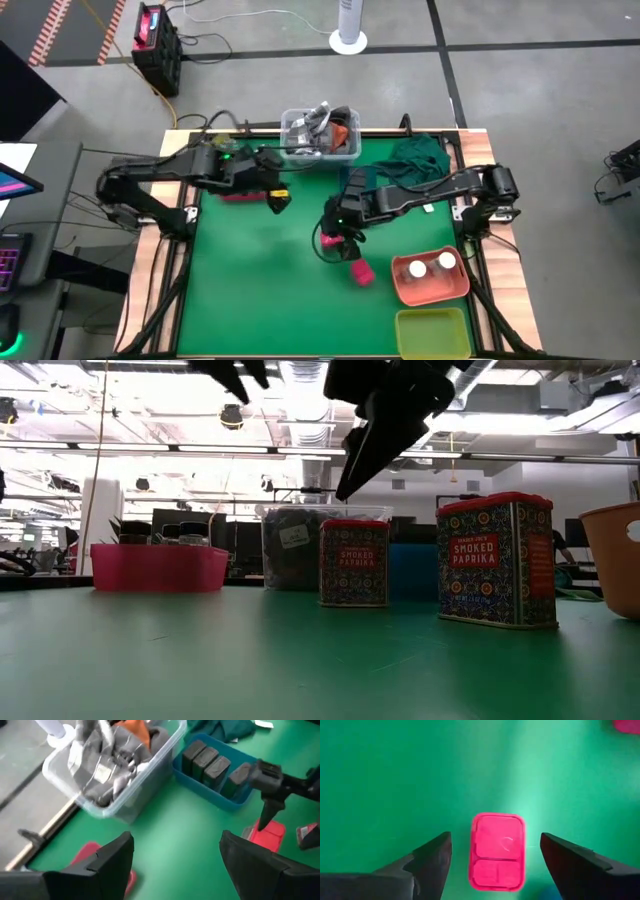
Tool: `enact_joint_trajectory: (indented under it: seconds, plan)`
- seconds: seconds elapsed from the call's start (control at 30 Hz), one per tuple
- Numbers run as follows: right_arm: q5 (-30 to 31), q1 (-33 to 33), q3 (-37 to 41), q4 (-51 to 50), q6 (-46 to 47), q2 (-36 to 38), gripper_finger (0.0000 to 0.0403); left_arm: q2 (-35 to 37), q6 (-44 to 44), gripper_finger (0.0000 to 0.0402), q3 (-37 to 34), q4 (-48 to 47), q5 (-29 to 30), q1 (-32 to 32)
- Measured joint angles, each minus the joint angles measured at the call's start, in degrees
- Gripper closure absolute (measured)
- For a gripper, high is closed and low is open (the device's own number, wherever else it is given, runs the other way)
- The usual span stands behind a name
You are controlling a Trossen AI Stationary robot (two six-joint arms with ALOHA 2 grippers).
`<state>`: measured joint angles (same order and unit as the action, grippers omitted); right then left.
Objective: Sort spices by type
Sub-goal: Put the red seasoning can into the yellow bin
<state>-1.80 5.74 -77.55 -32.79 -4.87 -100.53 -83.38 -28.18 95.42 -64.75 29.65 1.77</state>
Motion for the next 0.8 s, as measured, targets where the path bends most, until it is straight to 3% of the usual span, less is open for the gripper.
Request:
enact_joint_trajectory:
  seconds: [0.23, 0.4, 0.8]
  plan:
    - [-0.31, 0.11, -0.04, -1.02, -1.45, -2.15, 0.0077, 14.26, -9.07, 0.0137, -15.79, 5.06, 0.15, 0.27]
    - [0.15, -0.83, 0.04, 0.01, -3.08, -3.04, 0.0077, 22.48, -13.63, 0.0138, -22.75, 5.1, 0.11, 0.3]
    - [-4.82, -3.11, -0.12, 1.37, -2.94, -5.03, 0.0076, 26.19, -13.08, 0.0138, -23.8, 3.82, 1.7, 0.36]
